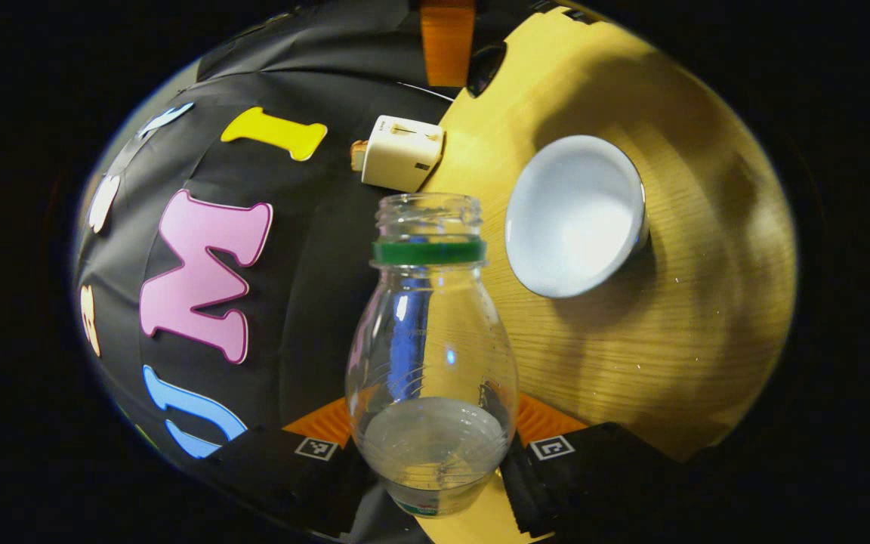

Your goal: Open the teacup lid with one hand, grasp the water bottle and pour water into the teacup with the other hand; after pouring, place the water bottle on the coaster and then close the teacup lid.

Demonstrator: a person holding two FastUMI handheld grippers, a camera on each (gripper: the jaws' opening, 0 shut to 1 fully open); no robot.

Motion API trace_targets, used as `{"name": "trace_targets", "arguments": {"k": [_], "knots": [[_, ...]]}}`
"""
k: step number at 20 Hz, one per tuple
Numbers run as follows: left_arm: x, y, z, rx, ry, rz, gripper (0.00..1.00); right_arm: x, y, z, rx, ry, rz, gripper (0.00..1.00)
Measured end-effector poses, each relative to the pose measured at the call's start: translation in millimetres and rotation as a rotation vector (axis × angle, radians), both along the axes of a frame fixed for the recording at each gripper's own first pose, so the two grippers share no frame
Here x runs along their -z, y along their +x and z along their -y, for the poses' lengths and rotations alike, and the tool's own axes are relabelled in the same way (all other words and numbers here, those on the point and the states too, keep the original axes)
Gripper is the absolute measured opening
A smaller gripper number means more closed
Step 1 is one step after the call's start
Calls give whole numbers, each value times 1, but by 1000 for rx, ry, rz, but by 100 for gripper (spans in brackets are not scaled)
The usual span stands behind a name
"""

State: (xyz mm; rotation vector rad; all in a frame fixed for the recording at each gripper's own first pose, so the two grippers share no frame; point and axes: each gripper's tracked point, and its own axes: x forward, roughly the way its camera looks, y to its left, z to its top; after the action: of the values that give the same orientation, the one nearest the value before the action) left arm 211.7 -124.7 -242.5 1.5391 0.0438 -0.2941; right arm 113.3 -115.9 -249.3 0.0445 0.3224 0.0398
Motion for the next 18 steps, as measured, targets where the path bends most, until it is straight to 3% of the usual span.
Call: {"name": "trace_targets", "arguments": {"k": [7, 18], "knots": [[1, 14, 10, 64, 182, 13, 77, 0, -3, -8, -32, 5, 2, 30], [-7, 28, 19, 171, 373, 44, 77, -1, -7, -5, -23, 16, 3, 30]]}}
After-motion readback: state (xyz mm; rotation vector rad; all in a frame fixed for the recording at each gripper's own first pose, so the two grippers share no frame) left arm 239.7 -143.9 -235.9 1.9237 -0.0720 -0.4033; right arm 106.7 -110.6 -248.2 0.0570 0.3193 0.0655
